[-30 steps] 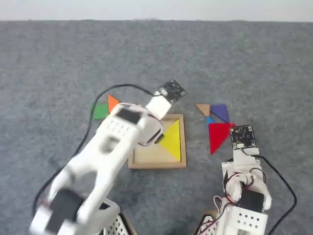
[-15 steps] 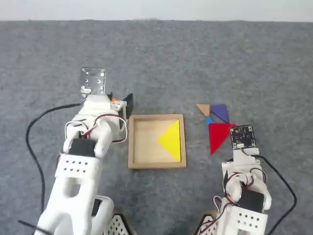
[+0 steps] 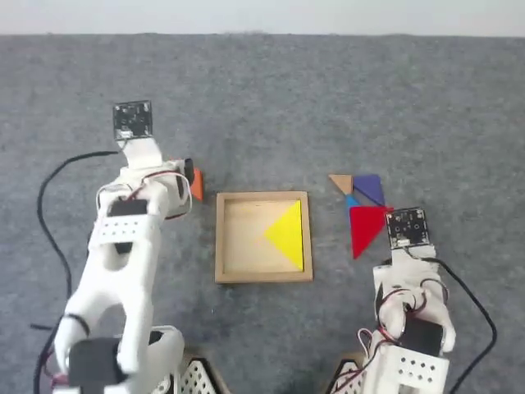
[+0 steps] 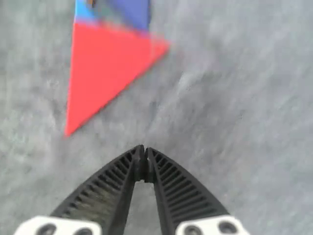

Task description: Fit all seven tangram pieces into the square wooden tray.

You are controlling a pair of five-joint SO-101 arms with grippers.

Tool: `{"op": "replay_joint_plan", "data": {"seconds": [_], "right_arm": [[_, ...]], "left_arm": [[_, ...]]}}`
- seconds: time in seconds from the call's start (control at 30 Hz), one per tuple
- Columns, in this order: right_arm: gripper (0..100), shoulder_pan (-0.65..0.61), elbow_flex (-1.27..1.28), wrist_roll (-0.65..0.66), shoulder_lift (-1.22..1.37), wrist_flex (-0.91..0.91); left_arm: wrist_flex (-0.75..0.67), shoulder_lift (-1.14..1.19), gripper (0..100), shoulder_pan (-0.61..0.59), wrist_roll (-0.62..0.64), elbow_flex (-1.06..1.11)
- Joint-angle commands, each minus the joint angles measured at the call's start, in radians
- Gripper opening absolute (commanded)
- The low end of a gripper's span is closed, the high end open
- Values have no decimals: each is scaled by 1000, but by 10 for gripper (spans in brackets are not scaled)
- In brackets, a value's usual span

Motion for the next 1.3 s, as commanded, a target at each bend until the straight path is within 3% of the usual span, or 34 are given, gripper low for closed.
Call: {"op": "replay_joint_plan", "data": {"seconds": [0.0, 0.17, 0.33, 0.63, 0.77, 1.0, 1.27], "right_arm": [[6, 5, -17, 106, -19, -110], [20, -10, -137, 52, -16, -79], [58, -120, -238, -9, 81, -65], [63, -306, -658, -284, 834, -73], [63, -375, -818, -328, 1159, -76], [66, -389, -1045, -740, 1555, -65], [167, -312, -1071, -772, 1639, -73]], "left_arm": [[-28, 48, 200, -32, 9, -88], [-28, 94, 200, -71, 11, -133], [-28, 100, 200, -89, 11, -143], [-28, 100, 200, -89, 9, -140], [-28, 100, 200, -87, 8, -140], [-28, 101, 200, -83, 8, -145], [-32, 100, 200, -81, 6, -147]]}}
